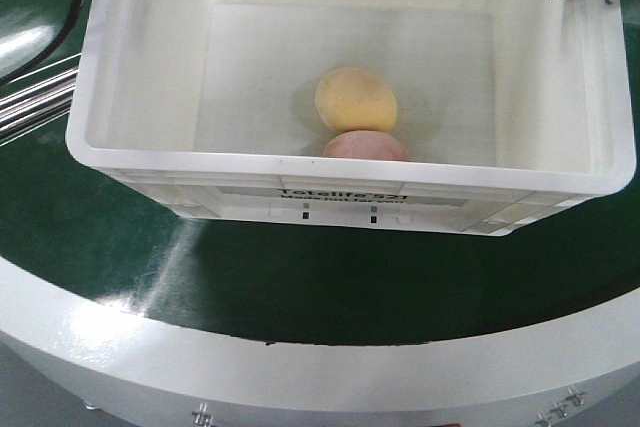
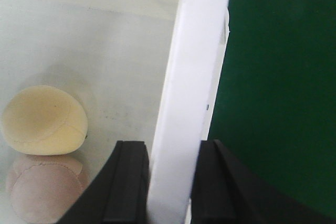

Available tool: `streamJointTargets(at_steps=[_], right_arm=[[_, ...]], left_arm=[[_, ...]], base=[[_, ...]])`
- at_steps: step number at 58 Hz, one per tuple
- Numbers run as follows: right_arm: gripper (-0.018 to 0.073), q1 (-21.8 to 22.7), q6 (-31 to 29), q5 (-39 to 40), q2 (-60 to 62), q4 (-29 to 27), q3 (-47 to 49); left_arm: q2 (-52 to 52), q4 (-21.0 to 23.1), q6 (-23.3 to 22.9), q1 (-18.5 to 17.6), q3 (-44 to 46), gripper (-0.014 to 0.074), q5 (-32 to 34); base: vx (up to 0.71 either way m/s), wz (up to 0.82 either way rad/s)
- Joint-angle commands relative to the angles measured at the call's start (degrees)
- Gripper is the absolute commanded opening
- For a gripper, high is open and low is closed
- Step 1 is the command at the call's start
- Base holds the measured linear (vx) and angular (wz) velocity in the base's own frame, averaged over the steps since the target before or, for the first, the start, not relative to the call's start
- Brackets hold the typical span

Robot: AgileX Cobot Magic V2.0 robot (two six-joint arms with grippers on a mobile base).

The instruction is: Place moving items into box and shelve

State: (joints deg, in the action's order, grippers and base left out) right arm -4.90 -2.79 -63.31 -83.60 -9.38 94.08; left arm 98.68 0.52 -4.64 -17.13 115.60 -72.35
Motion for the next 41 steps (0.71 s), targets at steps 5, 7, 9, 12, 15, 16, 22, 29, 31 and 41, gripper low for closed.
streamJointTargets(at_steps=[5, 7, 9, 12, 15, 16, 22, 29, 31, 41], right_arm=[[-0.0005, 0.32, -0.71, 6.60, 3.06, 1.11, 2.63], [-0.0005, 0.32, -0.71, 6.60, 3.06, 1.11, 2.63], [-0.0005, 0.32, -0.71, 6.60, 3.06, 1.11, 2.63], [-0.0005, 0.32, -0.71, 6.60, 3.06, 1.11, 2.63], [-0.0005, 0.32, -0.71, 6.60, 3.06, 1.11, 2.63], [-0.0005, 0.32, -0.71, 6.60, 3.06, 1.11, 2.63], [-0.0005, 0.32, -0.71, 6.60, 3.06, 1.11, 2.63], [-0.0005, 0.32, -0.71, 6.60, 3.06, 1.11, 2.63], [-0.0005, 0.32, -0.71, 6.60, 3.06, 1.11, 2.63], [-0.0005, 0.32, -0.71, 6.60, 3.06, 1.11, 2.63]], left_arm=[[-3.65, -2.25, 0.06, -0.04, 1.99, 0.0000, 6.38], [-3.65, -2.25, 0.06, -0.04, 1.99, 0.0000, 6.38], [-3.65, -2.25, 0.06, -0.04, 1.99, 0.0000, 6.38], [-3.65, -2.25, 0.06, -0.04, 1.99, 0.0000, 6.38], [-3.65, -2.25, 0.06, -0.04, 1.99, 0.0000, 6.38], [-3.65, -2.25, 0.06, -0.04, 1.99, 0.0000, 6.38], [-3.65, -2.25, 0.06, -0.04, 1.99, 0.0000, 6.38], [-3.65, -2.25, 0.06, -0.04, 1.99, 0.0000, 6.38], [-3.65, -2.25, 0.06, -0.04, 1.99, 0.0000, 6.38], [-3.65, -2.25, 0.06, -0.04, 1.99, 0.0000, 6.38]], base=[[-0.03, 0.14], [-0.04, 0.16], [-0.03, 0.18], [-0.03, 0.21], [-0.03, 0.24], [-0.03, 0.26], [-0.03, 0.30], [-0.04, 0.35], [-0.05, 0.37], [-0.06, 0.38]])
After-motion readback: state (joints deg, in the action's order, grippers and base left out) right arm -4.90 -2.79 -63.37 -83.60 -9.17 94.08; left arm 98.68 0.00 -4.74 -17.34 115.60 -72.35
